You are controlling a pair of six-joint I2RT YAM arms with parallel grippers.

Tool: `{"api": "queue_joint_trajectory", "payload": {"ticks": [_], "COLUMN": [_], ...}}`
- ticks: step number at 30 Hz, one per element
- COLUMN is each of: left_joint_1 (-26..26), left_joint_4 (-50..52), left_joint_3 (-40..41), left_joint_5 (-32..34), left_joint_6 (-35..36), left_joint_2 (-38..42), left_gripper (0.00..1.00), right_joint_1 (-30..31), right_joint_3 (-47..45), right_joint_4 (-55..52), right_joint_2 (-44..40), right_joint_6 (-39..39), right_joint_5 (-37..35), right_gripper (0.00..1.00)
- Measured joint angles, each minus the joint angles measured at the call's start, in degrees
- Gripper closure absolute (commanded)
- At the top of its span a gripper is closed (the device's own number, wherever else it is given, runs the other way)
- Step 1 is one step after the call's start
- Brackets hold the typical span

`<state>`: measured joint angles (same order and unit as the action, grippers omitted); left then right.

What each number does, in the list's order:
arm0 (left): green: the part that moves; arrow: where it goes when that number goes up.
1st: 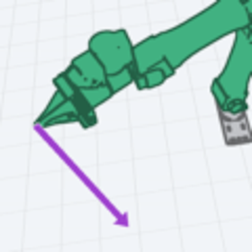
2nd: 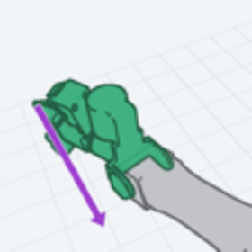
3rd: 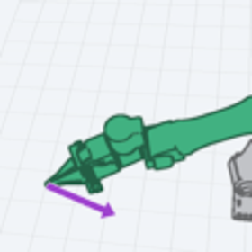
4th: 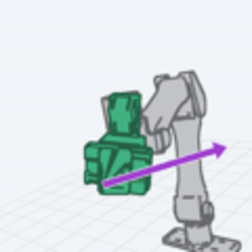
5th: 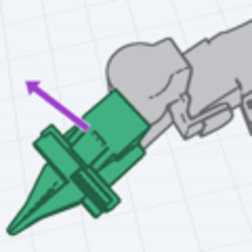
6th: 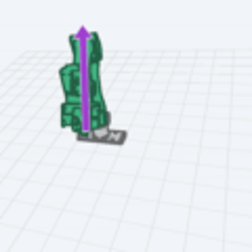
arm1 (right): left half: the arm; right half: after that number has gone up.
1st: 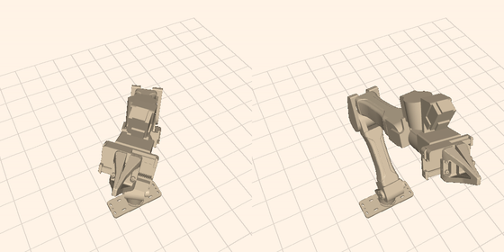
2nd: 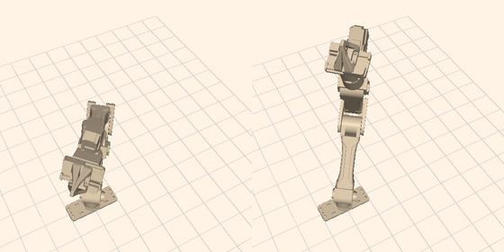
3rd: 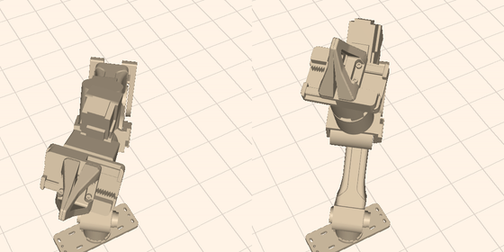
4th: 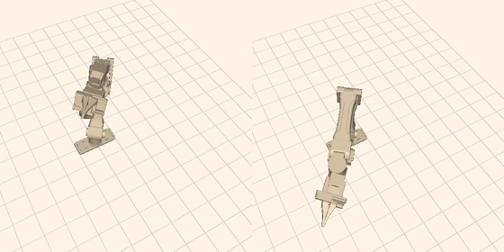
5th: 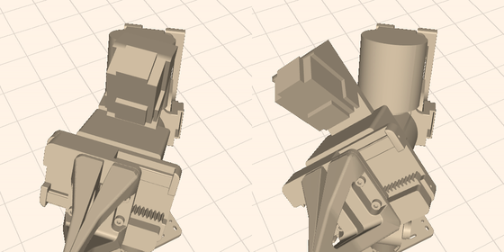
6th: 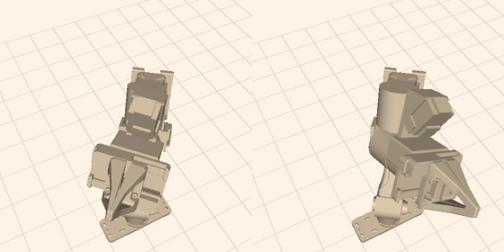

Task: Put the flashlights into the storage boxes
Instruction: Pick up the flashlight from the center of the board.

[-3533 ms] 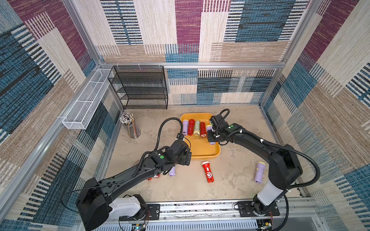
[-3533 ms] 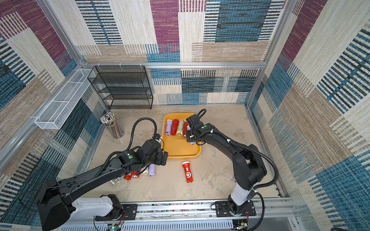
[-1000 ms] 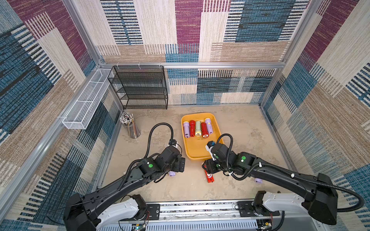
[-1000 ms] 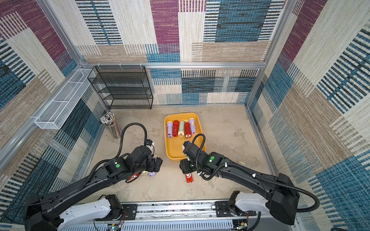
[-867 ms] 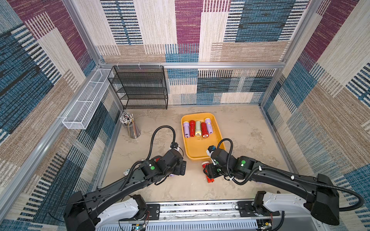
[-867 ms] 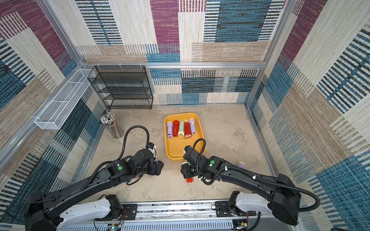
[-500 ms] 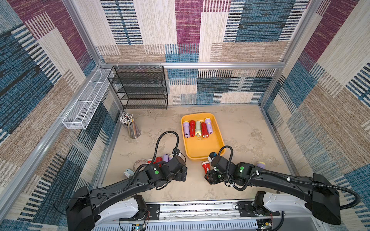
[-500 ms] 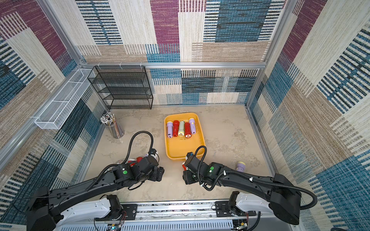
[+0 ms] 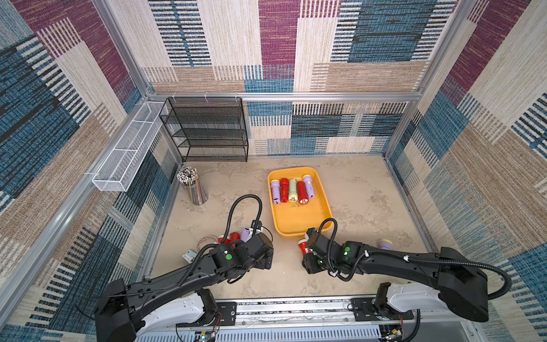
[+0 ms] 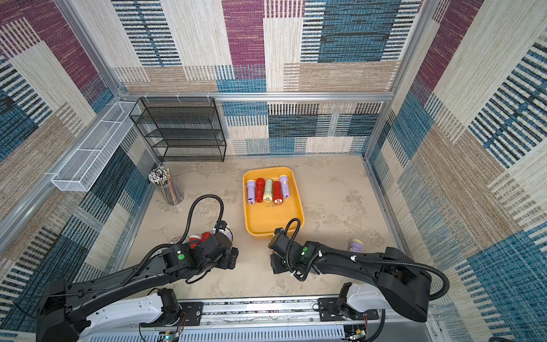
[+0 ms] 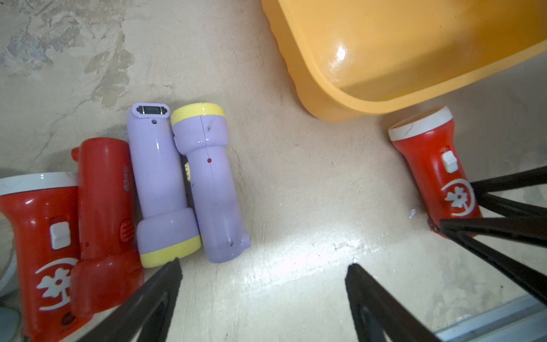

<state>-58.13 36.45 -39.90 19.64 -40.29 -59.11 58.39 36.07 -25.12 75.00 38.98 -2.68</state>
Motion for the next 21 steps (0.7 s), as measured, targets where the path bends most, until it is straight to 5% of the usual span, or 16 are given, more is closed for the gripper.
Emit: {"api": "queue_joint_trajectory", "payload": {"ticks": [12,21], "left_joint_1": [0.0,0.0], "left_joint_4": [0.5,0.0], "left_joint_3": [-0.7,0.1], "left_joint_5": [1.7,3.4], "left_joint_6": [0.5,1.5], "left_joint_2": [0.1,0.4], "left_gripper": [0.08,0.05], "right_joint_1": [-1.0,-1.0], "right_joint_3": [4.5,6.4], "right_joint_4": [0.4,-3.6], "right_joint_2": [8.4,4.1], "right_joint_6": [-0.5,0.0], "right_joint_5": [-2.4,-2.1], "right_gripper": [0.64,0.66]}}
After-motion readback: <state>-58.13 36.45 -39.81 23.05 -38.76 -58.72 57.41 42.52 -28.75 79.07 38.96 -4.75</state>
